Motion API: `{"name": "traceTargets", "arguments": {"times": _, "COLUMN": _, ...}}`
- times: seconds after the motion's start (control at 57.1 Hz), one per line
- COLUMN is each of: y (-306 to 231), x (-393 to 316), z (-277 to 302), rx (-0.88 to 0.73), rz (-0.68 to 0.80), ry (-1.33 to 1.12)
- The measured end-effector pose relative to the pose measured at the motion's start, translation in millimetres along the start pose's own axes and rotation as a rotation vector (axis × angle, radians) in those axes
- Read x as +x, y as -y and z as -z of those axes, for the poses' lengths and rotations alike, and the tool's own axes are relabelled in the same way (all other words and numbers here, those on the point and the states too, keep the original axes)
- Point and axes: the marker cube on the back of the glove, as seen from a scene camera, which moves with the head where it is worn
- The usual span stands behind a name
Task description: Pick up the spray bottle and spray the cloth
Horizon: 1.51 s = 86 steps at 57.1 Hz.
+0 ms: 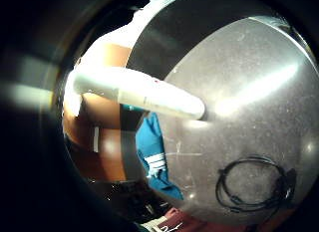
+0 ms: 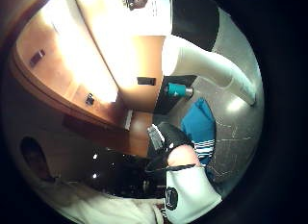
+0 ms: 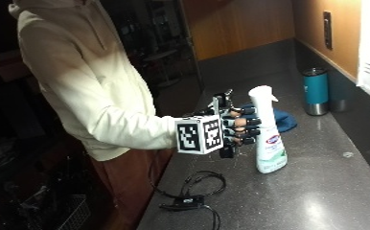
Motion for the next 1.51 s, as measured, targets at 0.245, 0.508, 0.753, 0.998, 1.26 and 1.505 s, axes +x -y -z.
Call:
{"name": "traceTargets", "arguments": {"times": 0.245, "y": 17, "x": 2, "z": -19, "rx": -0.037, "rz": -0.036, "ry": 0.032}}
{"name": "traceTargets", "arguments": {"times": 0.508, "y": 35, "x": 3, "z": -38, "rx": -0.060, "rz": -0.063, "ry": 0.060}}
{"name": "traceTargets", "arguments": {"times": 0.753, "y": 48, "x": -2, "z": -55, "rx": -0.064, "rz": -0.073, "ry": 0.094}}
{"name": "traceTargets", "arguments": {"times": 0.998, "y": 65, "x": -8, "z": -66, "rx": -0.078, "rz": -0.081, "ry": 0.115}}
{"name": "traceTargets", "arguments": {"times": 1.26, "y": 79, "x": -15, "z": -80, "rx": -0.101, "rz": -0.077, "ry": 0.093}}
{"name": "traceTargets", "arguments": {"times": 1.505, "y": 72, "x": -28, "z": -97, "rx": -0.283, "rz": -0.045, "ry": -0.012}}
